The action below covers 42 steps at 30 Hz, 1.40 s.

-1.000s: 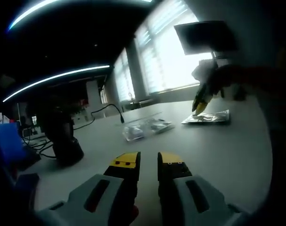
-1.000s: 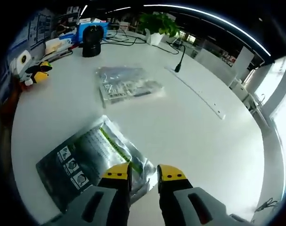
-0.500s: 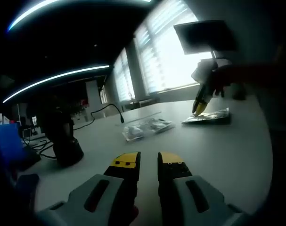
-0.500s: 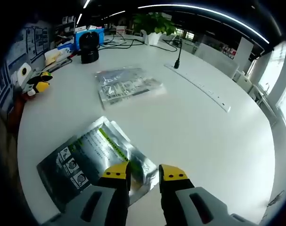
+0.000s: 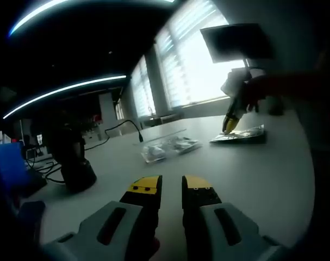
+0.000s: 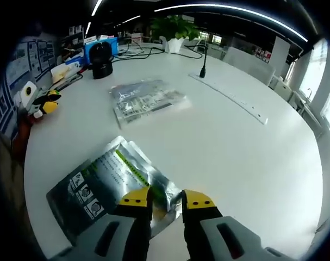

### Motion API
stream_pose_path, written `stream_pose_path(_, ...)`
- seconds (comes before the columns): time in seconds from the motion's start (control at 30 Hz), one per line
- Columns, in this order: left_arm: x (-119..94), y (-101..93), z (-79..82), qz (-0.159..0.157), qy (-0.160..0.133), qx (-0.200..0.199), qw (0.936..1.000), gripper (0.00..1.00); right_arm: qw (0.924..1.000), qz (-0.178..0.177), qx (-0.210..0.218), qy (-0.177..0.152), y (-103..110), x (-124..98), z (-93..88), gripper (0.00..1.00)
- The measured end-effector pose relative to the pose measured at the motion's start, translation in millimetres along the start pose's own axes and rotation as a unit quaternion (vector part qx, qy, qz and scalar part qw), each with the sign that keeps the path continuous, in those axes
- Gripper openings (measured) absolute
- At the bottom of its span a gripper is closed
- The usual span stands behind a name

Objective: Clip sheet goods on table flip sheet goods clip sheet goods scan sheet goods put sheet goods back to table

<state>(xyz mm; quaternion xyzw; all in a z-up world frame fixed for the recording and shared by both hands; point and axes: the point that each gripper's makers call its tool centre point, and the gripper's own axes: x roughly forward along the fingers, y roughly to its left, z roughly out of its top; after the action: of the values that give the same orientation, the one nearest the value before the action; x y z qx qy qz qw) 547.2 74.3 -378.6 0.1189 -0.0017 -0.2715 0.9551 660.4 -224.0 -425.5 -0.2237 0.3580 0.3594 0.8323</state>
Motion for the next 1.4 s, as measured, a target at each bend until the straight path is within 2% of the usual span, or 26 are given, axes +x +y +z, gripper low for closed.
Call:
stream_pose_path(0.37,0,-0.4,-0.3,0.000,0.001,0.003,1.0000,0.07,0.9985,-0.030,-0.046,-0.006,2,-1,4.1,0.16)
stream_pose_path(0.5,0,-0.4,-0.4,0.000,0.001,0.003,1.0000,0.07,0.9963,-0.052,-0.068,-0.005,1,-2,5.8,0.14)
stream_pose_path(0.6,0,-0.4,-1.0,0.001,0.003,0.006,1.0000,0.07,0.9915,-0.073,-0.108,-0.002,3,-3,8.0,0.13)
stream_pose_path(0.73,0,-0.7,-1.3,0.001,0.003,0.008,1.0000,0.07,0.9886,-0.084,-0.125,0.002,4,-2,8.7,0.12)
stream_pose_path(0.83,0,-0.6,-1.3,0.001,0.003,0.007,1.0000,0.07,0.9822,-0.103,-0.157,0.005,5,-3,10.0,0.10)
stream_pose_path(0.9,0,-0.8,-1.4,0.001,0.003,0.008,1.0000,0.07,0.9711,-0.139,-0.193,0.024,-3,-4,7.1,0.05)
stream_pose_path(0.93,0,-1.0,-1.4,0.000,0.003,0.008,1.0000,0.07,0.9719,-0.134,-0.193,0.018,2,-3,9.9,0.05)
stream_pose_path(1.0,0,-1.1,-1.4,0.000,0.004,0.008,1.0000,0.07,0.9670,-0.143,-0.210,0.024,3,-2,10.9,0.05)
stream_pose_path(1.17,1,-1.2,-1.6,0.000,0.004,0.009,1.0000,0.07,0.9619,-0.149,-0.227,0.033,4,-3,11.7,0.03)
stream_pose_path(1.4,1,-1.0,-1.9,0.000,0.005,0.009,0.9999,0.07,0.9609,-0.145,-0.234,0.030,0,-5,11.5,0.01)
